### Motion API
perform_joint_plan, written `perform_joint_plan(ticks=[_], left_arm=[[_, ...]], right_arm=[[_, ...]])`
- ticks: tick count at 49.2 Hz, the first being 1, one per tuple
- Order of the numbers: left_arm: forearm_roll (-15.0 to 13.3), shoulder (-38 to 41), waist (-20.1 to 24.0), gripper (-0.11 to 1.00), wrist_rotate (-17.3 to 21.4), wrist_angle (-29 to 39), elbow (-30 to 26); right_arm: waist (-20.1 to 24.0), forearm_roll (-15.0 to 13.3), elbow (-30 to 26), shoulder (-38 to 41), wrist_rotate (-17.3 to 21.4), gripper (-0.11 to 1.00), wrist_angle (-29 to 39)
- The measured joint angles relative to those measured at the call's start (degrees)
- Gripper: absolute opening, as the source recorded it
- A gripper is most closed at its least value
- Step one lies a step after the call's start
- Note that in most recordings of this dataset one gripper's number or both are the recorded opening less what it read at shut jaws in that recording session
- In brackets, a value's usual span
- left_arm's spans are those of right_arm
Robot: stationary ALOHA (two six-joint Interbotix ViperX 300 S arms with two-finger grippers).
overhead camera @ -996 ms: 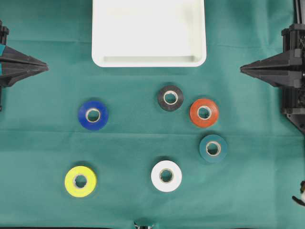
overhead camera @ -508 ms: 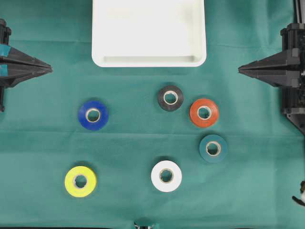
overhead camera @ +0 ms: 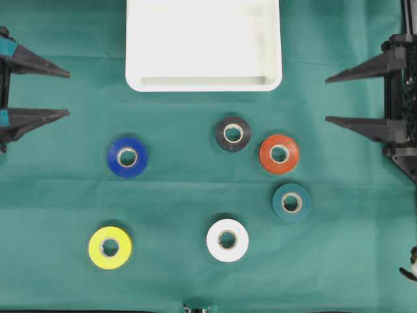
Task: Pick up the tape from a random location and place it into the white case.
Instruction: 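Open the left gripper and start moving it toward the tape rolls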
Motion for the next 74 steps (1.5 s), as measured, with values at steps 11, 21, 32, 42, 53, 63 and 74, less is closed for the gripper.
perform_joint_plan(ticks=[11, 21, 32, 42, 53, 63, 74], left_arm=[[0.0, 0.1, 0.1, 1.00, 0.1, 1.3, 0.0], [0.0, 0.2, 0.0, 1.00, 0.1, 1.4, 0.0], [-0.1, 0.2, 0.1, 1.00, 0.0, 1.4, 0.1], [0.0, 0.2, 0.1, 1.00, -0.3, 1.4, 0.0], [0.0, 0.2, -2.1, 1.00, -0.4, 1.5, 0.0], [-0.1, 0.2, -8.0, 1.00, -0.9, 1.5, 0.0], [-0.1, 0.2, -14.9, 1.00, -0.9, 1.4, -0.4]], right_arm=[[0.0, 0.0, -0.4, 0.9, 0.0, 0.93, 1.4], [0.0, 0.0, -1.3, 1.8, 0.1, 0.93, 2.4], [0.0, 0.0, -1.6, 2.1, 0.1, 0.93, 2.4], [0.0, 0.0, -1.6, 2.1, 0.1, 0.93, 2.4], [0.0, 0.0, -1.6, 2.1, 0.1, 0.92, 2.4], [0.0, 0.0, -1.8, 2.1, 0.1, 0.92, 2.4], [0.0, 0.0, -1.8, 2.1, 0.1, 0.92, 2.4]])
